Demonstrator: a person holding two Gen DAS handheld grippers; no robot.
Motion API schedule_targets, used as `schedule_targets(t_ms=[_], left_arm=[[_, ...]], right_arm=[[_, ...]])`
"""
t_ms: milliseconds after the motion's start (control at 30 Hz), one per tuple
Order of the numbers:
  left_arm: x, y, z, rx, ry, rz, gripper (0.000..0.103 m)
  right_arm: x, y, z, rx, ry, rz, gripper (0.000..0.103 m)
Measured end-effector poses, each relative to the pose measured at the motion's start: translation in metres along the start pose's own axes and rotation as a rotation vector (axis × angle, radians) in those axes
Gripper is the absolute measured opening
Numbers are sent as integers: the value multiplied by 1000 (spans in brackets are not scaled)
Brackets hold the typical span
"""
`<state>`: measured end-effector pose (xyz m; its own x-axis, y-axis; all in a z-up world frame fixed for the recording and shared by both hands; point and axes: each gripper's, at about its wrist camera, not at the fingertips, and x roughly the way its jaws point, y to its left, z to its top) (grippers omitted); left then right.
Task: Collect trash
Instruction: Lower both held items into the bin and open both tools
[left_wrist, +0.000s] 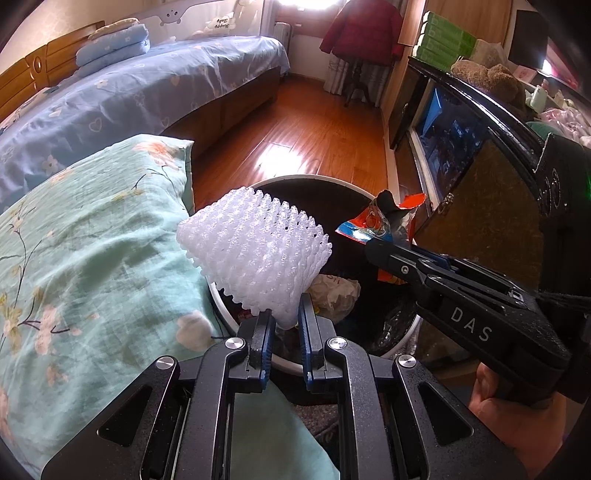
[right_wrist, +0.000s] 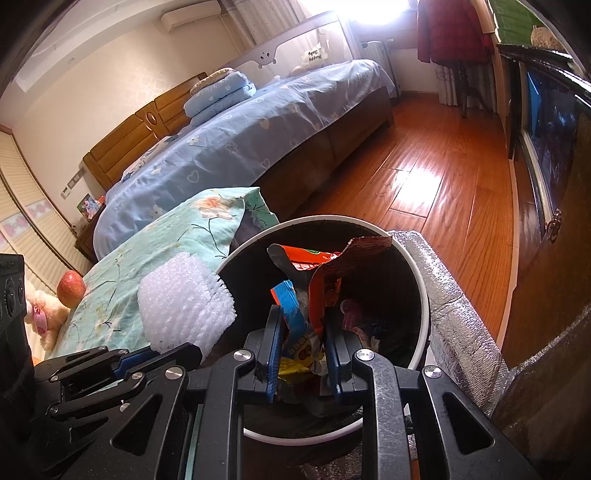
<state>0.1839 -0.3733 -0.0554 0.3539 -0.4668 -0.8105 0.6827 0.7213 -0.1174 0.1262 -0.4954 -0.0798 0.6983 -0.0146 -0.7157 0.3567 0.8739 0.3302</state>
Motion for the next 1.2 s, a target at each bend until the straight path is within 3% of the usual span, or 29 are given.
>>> schedule_targets(t_ms=[1200], left_arm=[[5, -6, 2, 11, 10, 18, 13]], right_arm=[[8, -8, 3, 7, 22, -12, 25]])
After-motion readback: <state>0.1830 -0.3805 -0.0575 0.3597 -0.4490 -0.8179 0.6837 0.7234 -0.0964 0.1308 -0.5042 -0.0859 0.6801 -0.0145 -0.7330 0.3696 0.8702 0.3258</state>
